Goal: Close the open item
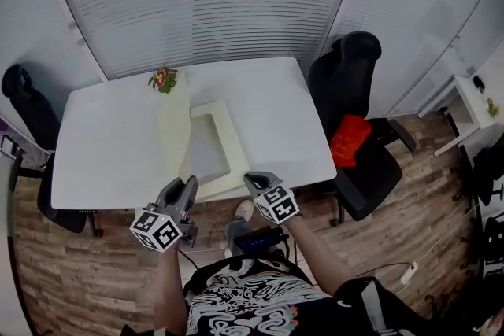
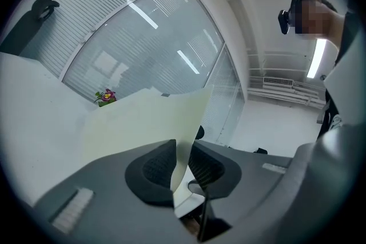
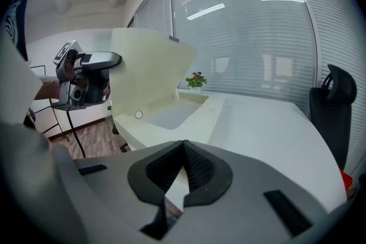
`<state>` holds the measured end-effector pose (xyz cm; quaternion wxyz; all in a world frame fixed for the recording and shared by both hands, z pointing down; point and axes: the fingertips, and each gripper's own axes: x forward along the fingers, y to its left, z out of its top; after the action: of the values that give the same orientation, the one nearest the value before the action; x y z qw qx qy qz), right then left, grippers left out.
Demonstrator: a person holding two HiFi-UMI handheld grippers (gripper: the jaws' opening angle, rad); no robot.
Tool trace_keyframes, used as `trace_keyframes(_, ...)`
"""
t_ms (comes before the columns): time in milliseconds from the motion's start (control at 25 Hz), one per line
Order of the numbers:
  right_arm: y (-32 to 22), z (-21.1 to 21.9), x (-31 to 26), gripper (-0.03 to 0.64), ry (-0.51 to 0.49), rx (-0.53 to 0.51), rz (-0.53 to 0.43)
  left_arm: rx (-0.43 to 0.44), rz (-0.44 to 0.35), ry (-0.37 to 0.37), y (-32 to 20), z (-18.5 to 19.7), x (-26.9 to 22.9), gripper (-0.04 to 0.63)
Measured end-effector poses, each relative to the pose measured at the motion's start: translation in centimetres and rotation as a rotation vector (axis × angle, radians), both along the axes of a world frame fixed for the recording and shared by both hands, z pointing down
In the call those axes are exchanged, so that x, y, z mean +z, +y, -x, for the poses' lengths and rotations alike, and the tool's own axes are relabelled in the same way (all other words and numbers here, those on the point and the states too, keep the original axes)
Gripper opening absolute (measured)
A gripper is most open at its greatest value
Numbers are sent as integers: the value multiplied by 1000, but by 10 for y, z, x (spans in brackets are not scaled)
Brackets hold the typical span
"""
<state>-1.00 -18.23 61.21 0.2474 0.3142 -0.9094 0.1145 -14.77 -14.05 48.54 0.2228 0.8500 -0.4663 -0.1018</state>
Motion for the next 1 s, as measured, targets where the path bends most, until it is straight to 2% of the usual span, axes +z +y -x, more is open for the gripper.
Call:
trace_keyframes(400, 0, 1, -2, 2, -9, -14, -10, 83, 41, -56, -13, -24, 12, 64)
trace_keyframes(640, 2, 1, -2, 2, -8, -47, 2, 145, 78, -128, -18, -41, 25, 69)
trace_keyframes(880, 1, 3, -3, 2, -12, -51, 12, 202, 119, -165, -23, -50, 39, 74)
trace_keyframes(1000, 1, 2, -2, 2, -15, -58, 20, 240, 147, -212, -24, -59, 49, 77)
